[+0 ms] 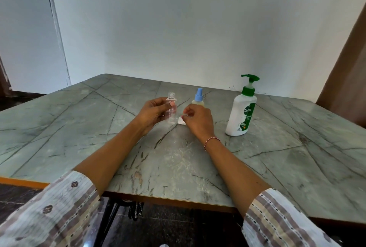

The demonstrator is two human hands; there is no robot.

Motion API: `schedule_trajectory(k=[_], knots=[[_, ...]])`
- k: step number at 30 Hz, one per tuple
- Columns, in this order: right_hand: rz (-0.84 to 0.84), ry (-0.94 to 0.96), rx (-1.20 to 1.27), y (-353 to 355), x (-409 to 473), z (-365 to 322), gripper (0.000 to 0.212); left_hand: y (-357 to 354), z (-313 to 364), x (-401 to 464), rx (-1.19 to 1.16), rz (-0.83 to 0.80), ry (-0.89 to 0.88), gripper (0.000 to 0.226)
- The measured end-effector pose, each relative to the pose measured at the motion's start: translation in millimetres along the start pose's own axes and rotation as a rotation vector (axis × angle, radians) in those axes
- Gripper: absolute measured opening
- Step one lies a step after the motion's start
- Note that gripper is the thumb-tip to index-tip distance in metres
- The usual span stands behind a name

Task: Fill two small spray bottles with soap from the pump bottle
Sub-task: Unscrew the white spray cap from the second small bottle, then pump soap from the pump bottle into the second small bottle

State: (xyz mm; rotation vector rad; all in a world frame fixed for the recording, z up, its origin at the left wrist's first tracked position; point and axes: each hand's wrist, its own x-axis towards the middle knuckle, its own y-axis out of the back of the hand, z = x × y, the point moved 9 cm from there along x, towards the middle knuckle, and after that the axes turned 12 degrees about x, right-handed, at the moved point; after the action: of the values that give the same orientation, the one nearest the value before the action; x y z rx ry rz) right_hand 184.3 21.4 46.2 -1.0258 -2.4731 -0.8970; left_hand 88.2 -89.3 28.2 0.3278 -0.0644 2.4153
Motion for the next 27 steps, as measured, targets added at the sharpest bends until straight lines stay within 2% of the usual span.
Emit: schedule_trajectory(k=[7,12,15,18,22,27], knots=[[0.338,0.381,-0.133,65,-14,-48,0.009,-40,17,-1,0.036,-0.069,-0.083,0.017],[0.417,0.459,-0.265,90,-19,-45,0.015,-85,26,3,0.030,-0.102,-0.088,0.023],[0.565,0.443,-0.349,111,-17,-40,0.038,-112,32,8,0.004,-0.130,-0.102,0.026],[0.695,0.288,-0.198,149,-3,-19,0.067,-127,34,13,-0.006,-0.132,-0.085,0.025],[0.530,0.133,0.104,157,18,24,0.087,-131,22,18,-0.027,-0.129,-0.038,0.023],[0.383,0.185,0.233,135,29,18,0.074,-123,29,22,-0.090,-0.101,-0.061,0.013]])
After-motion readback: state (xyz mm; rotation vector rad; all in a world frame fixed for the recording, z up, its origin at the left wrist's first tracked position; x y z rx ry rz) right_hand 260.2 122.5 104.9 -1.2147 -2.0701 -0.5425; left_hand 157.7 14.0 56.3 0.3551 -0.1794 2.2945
